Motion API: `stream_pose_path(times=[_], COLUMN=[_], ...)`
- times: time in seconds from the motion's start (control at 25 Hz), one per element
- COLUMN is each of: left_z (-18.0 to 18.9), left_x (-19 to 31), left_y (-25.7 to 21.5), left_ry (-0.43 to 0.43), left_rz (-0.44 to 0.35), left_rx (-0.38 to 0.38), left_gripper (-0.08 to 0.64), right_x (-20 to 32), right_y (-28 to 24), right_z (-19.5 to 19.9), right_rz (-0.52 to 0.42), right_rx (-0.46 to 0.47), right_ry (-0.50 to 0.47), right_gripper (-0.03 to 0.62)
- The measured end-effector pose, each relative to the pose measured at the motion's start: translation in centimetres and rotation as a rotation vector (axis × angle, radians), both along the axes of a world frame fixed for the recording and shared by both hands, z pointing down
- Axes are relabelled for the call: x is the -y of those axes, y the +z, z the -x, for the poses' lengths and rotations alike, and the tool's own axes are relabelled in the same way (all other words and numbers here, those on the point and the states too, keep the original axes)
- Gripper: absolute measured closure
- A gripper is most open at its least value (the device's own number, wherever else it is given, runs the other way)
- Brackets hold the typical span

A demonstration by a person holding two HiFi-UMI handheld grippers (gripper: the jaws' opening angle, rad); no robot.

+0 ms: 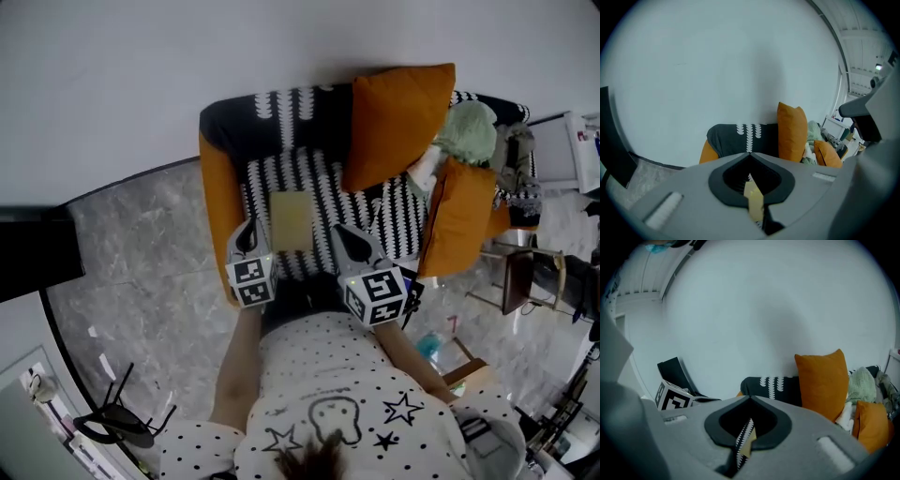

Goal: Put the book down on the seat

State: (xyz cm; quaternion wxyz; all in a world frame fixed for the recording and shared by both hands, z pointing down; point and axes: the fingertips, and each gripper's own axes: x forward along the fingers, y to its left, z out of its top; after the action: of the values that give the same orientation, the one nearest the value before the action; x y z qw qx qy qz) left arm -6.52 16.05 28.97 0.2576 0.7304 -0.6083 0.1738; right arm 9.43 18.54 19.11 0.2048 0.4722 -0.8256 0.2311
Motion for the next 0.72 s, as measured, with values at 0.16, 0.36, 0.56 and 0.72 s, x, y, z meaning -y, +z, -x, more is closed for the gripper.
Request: stream_pose_path(times=[0.16, 0.36, 0.56, 0.72], left_z=[0.3, 0.2, -0.1, -0.3], left_x=[0.1, 0.0, -0.5, -1.0], left_y=[-1.8, -3.2, -4.8, -6.8], left_ry=[-0.008, -0.003, 0.007, 0.002], left_rz=[-0.039, -0.055, -0.073, -0.101], left_rx=[-0.010, -0.024, -0.040, -0.066], left_gripper=[0.563, 0.563, 0.563, 0.563], right_x=[0.5, 0.9, 1.1, 1.2], right_y=[-0.6, -1.0, -1.4, -1.9], right_z=[0.1, 0.0, 0.5, 0.6], right_rz=[-0.026, -0.043, -0.063, -0.073], right_rx=[0.000, -0.002, 0.000, 0.006], right_ry=[-0.004, -0.001, -0.026, -0.027], right_gripper=[0.598, 0.598, 0.598, 0.598])
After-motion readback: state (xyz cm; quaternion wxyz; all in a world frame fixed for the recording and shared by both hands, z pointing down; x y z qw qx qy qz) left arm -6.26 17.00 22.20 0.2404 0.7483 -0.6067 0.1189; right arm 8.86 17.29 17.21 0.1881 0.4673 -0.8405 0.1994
